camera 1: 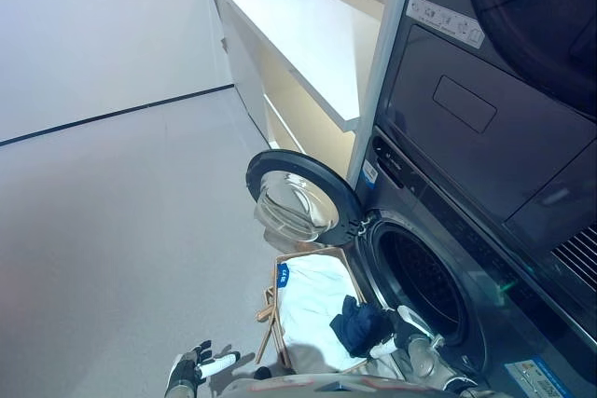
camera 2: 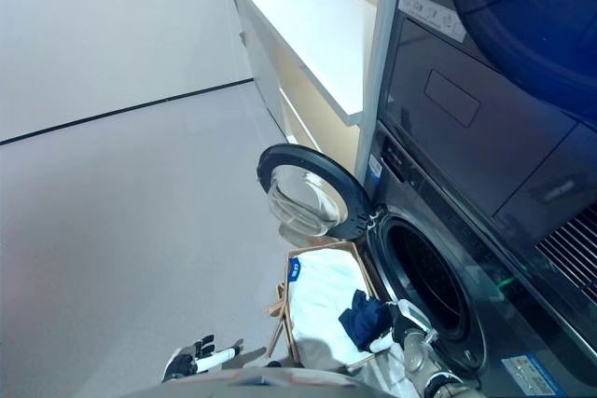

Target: Put the clothes in the basket into the washing machine.

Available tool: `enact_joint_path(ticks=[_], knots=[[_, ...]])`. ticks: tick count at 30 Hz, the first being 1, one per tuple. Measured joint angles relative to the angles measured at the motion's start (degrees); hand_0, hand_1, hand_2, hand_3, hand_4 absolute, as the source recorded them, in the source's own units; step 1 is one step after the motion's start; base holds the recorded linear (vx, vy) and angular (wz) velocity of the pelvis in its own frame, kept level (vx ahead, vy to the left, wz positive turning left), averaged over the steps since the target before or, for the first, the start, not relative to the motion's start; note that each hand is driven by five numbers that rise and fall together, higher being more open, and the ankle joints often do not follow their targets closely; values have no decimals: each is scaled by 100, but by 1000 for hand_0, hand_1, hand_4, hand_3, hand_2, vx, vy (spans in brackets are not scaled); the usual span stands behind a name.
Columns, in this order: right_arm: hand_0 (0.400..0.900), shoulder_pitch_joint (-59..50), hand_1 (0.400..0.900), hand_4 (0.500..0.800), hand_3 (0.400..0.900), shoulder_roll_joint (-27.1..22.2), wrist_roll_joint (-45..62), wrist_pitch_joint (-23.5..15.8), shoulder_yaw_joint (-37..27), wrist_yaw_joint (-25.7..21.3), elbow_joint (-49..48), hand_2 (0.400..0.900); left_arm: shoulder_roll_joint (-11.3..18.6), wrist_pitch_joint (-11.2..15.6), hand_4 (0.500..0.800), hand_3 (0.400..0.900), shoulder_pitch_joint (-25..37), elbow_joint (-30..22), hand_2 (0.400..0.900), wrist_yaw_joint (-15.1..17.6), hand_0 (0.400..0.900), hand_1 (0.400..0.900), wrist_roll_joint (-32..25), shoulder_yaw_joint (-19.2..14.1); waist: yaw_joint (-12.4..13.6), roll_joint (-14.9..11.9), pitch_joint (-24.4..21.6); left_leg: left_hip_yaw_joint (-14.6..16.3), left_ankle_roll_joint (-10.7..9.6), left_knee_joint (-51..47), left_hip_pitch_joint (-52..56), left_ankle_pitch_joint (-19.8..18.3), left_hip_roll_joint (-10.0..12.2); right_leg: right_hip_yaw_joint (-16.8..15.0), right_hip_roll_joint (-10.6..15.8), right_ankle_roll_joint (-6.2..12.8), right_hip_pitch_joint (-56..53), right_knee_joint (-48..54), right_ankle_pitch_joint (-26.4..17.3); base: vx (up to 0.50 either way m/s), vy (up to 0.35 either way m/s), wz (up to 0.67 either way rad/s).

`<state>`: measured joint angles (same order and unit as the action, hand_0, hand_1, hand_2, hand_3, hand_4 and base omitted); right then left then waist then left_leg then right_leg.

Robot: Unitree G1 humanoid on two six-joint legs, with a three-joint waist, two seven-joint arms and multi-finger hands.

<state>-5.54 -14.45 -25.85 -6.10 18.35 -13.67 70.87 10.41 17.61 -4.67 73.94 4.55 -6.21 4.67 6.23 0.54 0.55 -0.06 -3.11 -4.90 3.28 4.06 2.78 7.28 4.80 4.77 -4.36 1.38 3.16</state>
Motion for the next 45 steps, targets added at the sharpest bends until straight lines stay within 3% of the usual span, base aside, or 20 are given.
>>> enact_joint_path(ticks=[12,15,19,26,30,36,45], knots=[[900,-212,900,800,900,-18,-9,10,49,-14,311,900,-4,-5,800,900,12,-2,900,-27,900,900,167,25,11,3,-10,-71,-8,54,-194,5,-4,85,7,-9,115,6,-9,-10,-6,6],[900,-539,900,800,900,-58,-8,25,72,-73,419,900,-12,1,800,900,73,-42,900,33,900,900,165,229,85,19,19,-134,-20,177,-623,45,9,123,13,-23,480,-41,-97,-61,-7,6],[900,-1120,900,800,900,-155,-8,45,283,-267,446,900,-82,19,800,900,265,-160,900,104,900,900,152,388,193,76,391,-143,-22,391,-1149,76,10,130,11,-40,988,-169,-163,-121,10,3],[900,-2202,900,800,900,-359,20,120,507,-581,678,900,-82,145,800,900,694,-437,900,330,900,900,-193,738,391,168,1196,-295,-9,658,-2087,226,-10,431,67,-50,1931,-638,-205,-106,30,14],[900,-2959,900,800,900,-577,289,122,492,-805,746,900,-86,142,800,900,1207,-658,900,473,900,900,-366,942,502,279,1821,-346,9,874,-2700,341,-65,526,172,-90,2658,-1196,-134,-61,60,-2],[900,-3651,900,800,900,-938,561,139,480,-1029,1004,900,-78,275,800,900,1305,-1067,900,597,900,900,-569,1136,644,469,2188,-383,89,1068,-3381,444,-269,525,457,-65,3581,-2042,117,-11,21,11],[900,-4251,900,800,900,-1456,661,228,470,-1203,1327,900,-67,320,800,900,1336,-1669,900,751,900,900,-744,1304,782,684,2363,-435,142,1194,-4079,576,-456,453,731,-53,4502,-2720,299,4,3,8]])
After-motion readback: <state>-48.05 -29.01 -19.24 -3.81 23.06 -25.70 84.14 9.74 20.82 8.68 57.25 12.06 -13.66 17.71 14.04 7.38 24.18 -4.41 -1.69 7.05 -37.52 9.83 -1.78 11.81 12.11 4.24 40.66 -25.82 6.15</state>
